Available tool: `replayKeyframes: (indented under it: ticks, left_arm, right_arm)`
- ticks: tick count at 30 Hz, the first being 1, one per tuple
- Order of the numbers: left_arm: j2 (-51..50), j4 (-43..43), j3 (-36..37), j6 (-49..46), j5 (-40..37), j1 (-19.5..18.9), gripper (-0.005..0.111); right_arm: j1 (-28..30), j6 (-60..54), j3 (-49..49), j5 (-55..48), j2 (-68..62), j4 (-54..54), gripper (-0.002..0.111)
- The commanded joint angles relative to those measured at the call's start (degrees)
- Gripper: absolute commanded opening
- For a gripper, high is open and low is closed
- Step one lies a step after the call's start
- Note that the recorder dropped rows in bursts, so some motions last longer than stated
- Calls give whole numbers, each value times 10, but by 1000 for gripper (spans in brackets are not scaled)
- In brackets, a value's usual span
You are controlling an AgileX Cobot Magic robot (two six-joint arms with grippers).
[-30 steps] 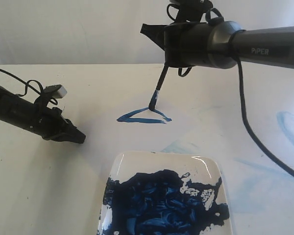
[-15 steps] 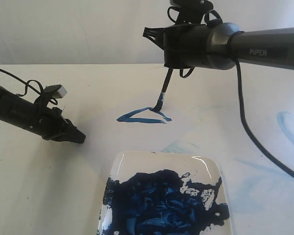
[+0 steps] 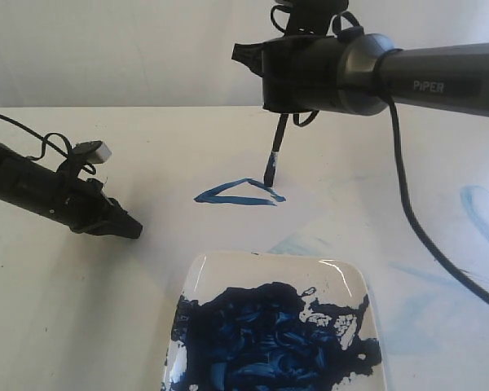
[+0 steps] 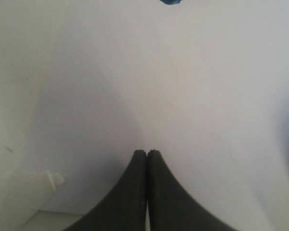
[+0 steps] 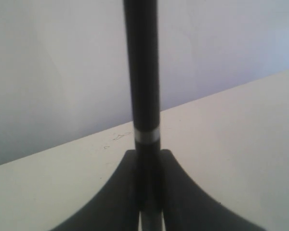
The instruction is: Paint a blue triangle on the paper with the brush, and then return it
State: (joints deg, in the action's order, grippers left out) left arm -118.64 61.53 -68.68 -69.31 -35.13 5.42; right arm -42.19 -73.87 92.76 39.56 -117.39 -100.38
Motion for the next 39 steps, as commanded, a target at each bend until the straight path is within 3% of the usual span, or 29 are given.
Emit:
replayKeyframes:
  ticks: [1,39]
  left_arm:
    - [-1,1,-1,0,1,-1,0]
    - [-1,1,-1,0,0,-1,0]
  right_arm:
    - [0,7,-2,-8,7,4,0]
    - [-37,-26,-2,65,7,4,0]
